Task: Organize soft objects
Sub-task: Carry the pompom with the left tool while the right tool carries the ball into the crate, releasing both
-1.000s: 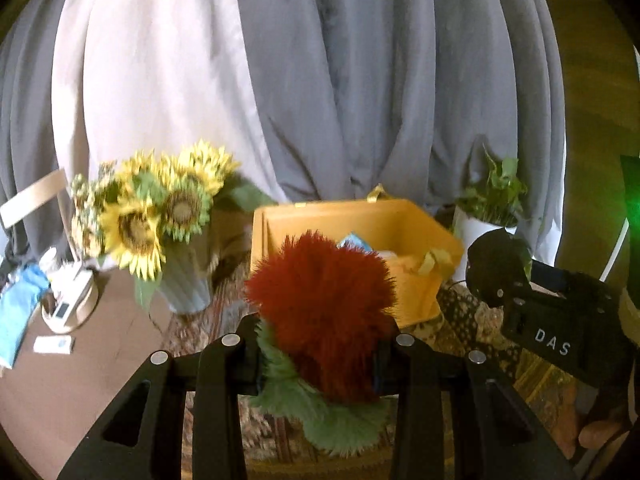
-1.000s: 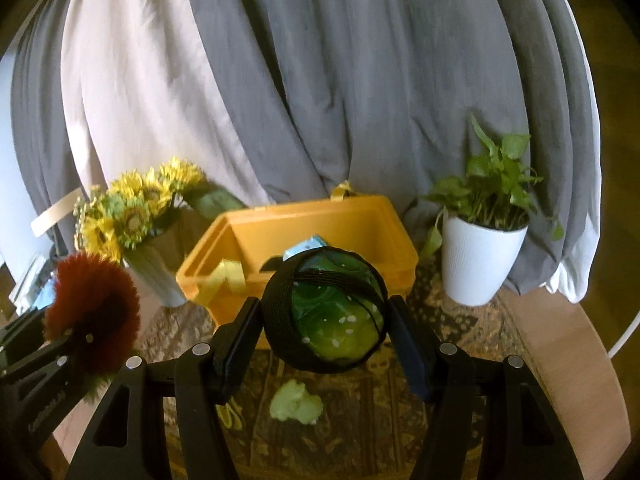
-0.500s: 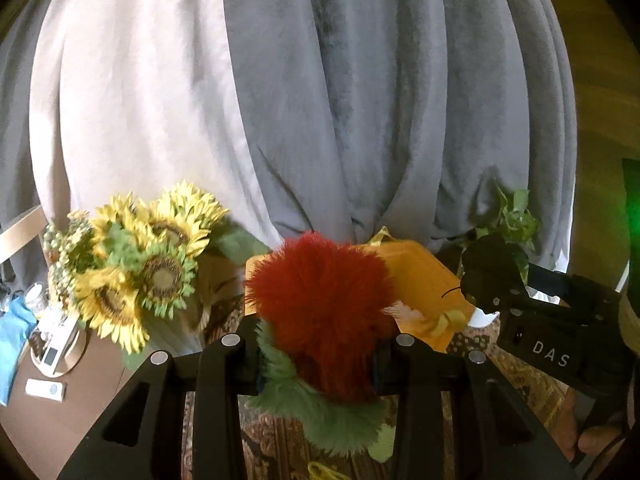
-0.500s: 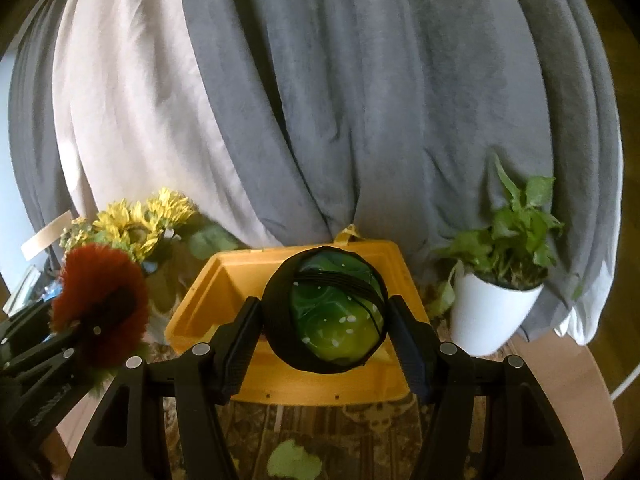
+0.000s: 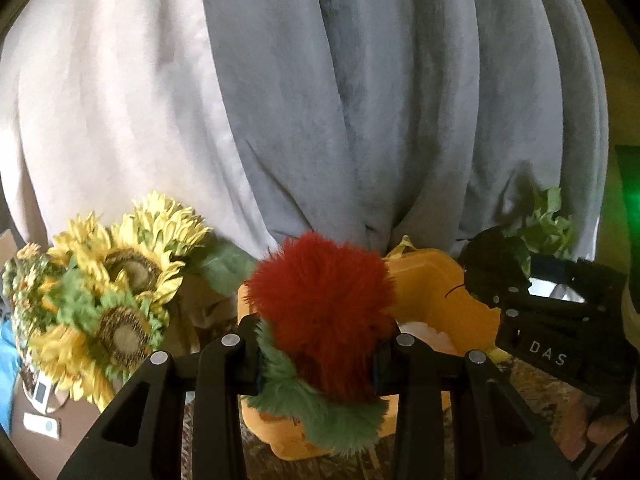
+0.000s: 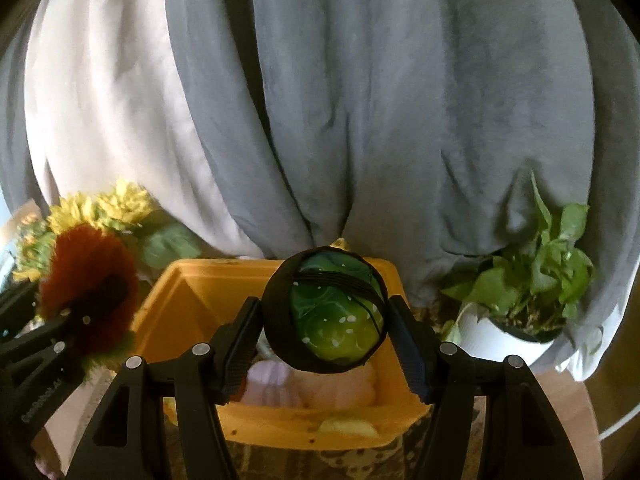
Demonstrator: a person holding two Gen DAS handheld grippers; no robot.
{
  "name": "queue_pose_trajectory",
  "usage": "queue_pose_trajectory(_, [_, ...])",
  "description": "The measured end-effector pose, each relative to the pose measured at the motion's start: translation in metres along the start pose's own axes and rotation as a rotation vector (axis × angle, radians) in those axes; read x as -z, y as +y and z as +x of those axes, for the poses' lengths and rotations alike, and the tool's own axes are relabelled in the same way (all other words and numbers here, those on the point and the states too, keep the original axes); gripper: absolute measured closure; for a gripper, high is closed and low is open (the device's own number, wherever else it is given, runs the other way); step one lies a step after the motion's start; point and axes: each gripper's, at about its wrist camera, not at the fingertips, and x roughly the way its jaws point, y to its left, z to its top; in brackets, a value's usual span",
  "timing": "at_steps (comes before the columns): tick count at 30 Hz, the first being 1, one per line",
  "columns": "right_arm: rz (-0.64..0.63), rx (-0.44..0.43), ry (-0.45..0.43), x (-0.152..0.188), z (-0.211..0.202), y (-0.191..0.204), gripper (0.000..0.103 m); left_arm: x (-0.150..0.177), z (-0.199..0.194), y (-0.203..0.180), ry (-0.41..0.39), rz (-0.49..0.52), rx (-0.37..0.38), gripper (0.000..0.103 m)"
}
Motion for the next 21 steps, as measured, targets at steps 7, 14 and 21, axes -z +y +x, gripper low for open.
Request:
queue_pose_trajectory(7, [-0.02, -0.024, 0.11, -0.005, 0.046, -0.006, 0.039, 0.0, 0.049, 0.003, 0.106, 0.009, 0.013, 0.066])
queue_pose_trajectory(14, [-0.008, -0.068, 0.238, 0.0, 0.091, -0.013, 0.039, 0.008, 0.094, 0.001, 0.245, 0.027, 0.054, 0.066])
queue_pose_trajectory(21, [-0.034, -0.076, 0.292, 0.002, 0.114, -0.013, 0.031, 0.019, 0.118, 0.004, 0.346, 0.01, 0.058, 0.046])
